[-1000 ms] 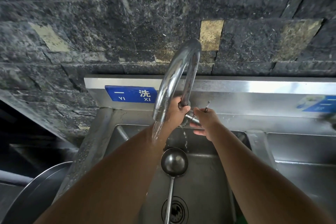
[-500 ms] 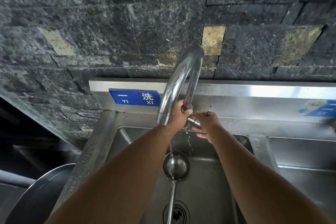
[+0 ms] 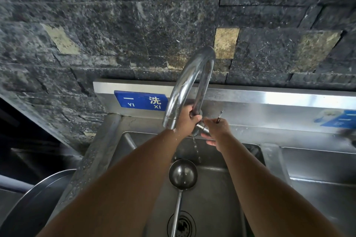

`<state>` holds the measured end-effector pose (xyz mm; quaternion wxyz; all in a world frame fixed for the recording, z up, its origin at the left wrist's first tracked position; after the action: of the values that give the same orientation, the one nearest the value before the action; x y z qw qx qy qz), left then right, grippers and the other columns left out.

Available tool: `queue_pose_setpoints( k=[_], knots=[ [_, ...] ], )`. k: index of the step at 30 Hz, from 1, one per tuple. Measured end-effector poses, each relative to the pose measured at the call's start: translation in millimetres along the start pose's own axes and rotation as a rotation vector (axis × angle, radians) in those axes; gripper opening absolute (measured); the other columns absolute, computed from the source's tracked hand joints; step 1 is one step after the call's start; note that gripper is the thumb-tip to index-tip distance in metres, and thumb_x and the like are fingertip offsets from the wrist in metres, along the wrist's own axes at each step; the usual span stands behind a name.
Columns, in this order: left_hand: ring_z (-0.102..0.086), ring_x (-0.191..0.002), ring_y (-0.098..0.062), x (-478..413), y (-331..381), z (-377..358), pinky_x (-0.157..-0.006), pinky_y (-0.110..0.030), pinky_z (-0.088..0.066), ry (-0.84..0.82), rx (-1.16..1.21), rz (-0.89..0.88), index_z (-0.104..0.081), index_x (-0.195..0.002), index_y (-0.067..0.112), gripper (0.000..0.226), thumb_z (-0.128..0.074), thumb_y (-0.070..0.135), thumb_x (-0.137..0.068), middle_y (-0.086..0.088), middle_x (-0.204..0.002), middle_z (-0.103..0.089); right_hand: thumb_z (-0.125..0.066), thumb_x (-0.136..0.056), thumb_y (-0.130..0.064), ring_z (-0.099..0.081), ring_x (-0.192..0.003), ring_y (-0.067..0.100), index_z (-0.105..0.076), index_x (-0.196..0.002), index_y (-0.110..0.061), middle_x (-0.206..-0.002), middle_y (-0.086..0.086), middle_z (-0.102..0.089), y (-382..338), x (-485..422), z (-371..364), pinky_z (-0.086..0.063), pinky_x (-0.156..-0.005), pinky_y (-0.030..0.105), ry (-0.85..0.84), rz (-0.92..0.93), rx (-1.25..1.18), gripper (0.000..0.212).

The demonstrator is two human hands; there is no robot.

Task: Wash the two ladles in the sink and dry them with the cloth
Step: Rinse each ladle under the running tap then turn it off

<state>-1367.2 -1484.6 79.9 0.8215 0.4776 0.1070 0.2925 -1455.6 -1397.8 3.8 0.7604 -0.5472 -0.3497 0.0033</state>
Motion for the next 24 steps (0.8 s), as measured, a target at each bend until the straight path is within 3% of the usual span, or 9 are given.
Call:
queue_pose_setpoints(
  k=[6,13,16,19,21,24],
  knots=[
    [-0.052,-0.083,-0.009,-0.6,0.2,-1.1,-0.051,0.000,-0.039,-0.012,-0.002,0.007,-0.058,-0.121,-0.001,0.025,-0.055,0.006,-0.096,-0.004,-0.098,-0.057,-0.060,-0.093,-0.038,-0.071,-0.071,0.014,-0.064,-0.107,-0.014,-0.085,-0.004,-0.066,-0.4,-1.4,0.4,-0.054,-0.075,0.038,0.006,-0.008,0.004,0.028],
    [-0.055,-0.087,-0.011,-0.6,-2.5,-2.0,-0.058,-0.007,-0.038,-0.034,0.017,0.022,-0.056,-0.123,0.002,0.027,-0.054,0.008,-0.097,-0.003,-0.102,-0.057,-0.060,-0.093,-0.037,-0.071,-0.072,0.014,-0.063,-0.108,-0.013,-0.085,-0.005,-0.065,0.0,-2.8,0.4,-0.054,-0.078,0.040,0.015,0.001,0.009,0.028],
    [-0.051,-0.073,-0.001,-1.9,-6.6,-3.7,-0.051,-0.003,-0.041,-0.032,0.007,0.032,-0.054,-0.125,-0.001,0.029,-0.054,0.007,-0.097,-0.005,-0.101,-0.055,-0.060,-0.092,-0.039,-0.072,-0.072,0.014,-0.063,-0.106,-0.014,-0.085,-0.005,-0.065,3.6,-1.8,0.6,-0.054,-0.077,0.039,0.024,0.011,0.013,0.029],
    [-0.051,-0.082,-0.009,-4.8,-7.3,-2.8,-0.051,0.004,-0.038,-0.052,-0.027,0.026,-0.051,-0.130,-0.002,0.033,-0.053,0.007,-0.098,-0.010,-0.107,-0.057,-0.060,-0.092,-0.040,-0.071,-0.074,0.012,-0.061,-0.104,-0.015,-0.090,-0.004,-0.065,1.8,1.4,0.6,-0.053,-0.080,0.041,0.012,-0.007,0.013,0.027],
    [-0.051,-0.078,-0.006,-6.8,-6.0,-1.0,-0.049,0.003,-0.038,-0.067,-0.013,0.030,-0.053,-0.127,0.000,0.031,-0.055,0.008,-0.097,-0.011,-0.109,-0.059,-0.060,-0.092,-0.044,-0.070,-0.078,0.012,-0.059,-0.108,-0.015,-0.095,-0.004,-0.064,1.5,4.3,2.1,-0.053,-0.084,0.043,0.002,-0.012,0.013,0.033],
    [-0.052,-0.077,-0.001,-0.1,-19.3,2.7,-0.053,-0.005,-0.040,-0.055,0.009,0.085,-0.053,-0.122,0.015,0.031,-0.060,0.028,-0.095,0.003,-0.107,-0.056,-0.064,-0.082,-0.056,-0.071,-0.086,0.023,-0.055,-0.103,-0.014,-0.103,0.006,-0.067,9.4,12.2,2.2,-0.056,-0.084,0.050,0.099,0.052,-0.016,0.049]
  ],
)
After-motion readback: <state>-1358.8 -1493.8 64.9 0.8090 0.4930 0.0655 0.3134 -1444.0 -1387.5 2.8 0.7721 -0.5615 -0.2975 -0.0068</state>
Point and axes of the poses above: each hand's wrist, its own x-axis away from the middle knuckle, its own z-axis out of the back of the hand, y = z × x, the point moved 3 cm from there along -x, towards the middle knuckle
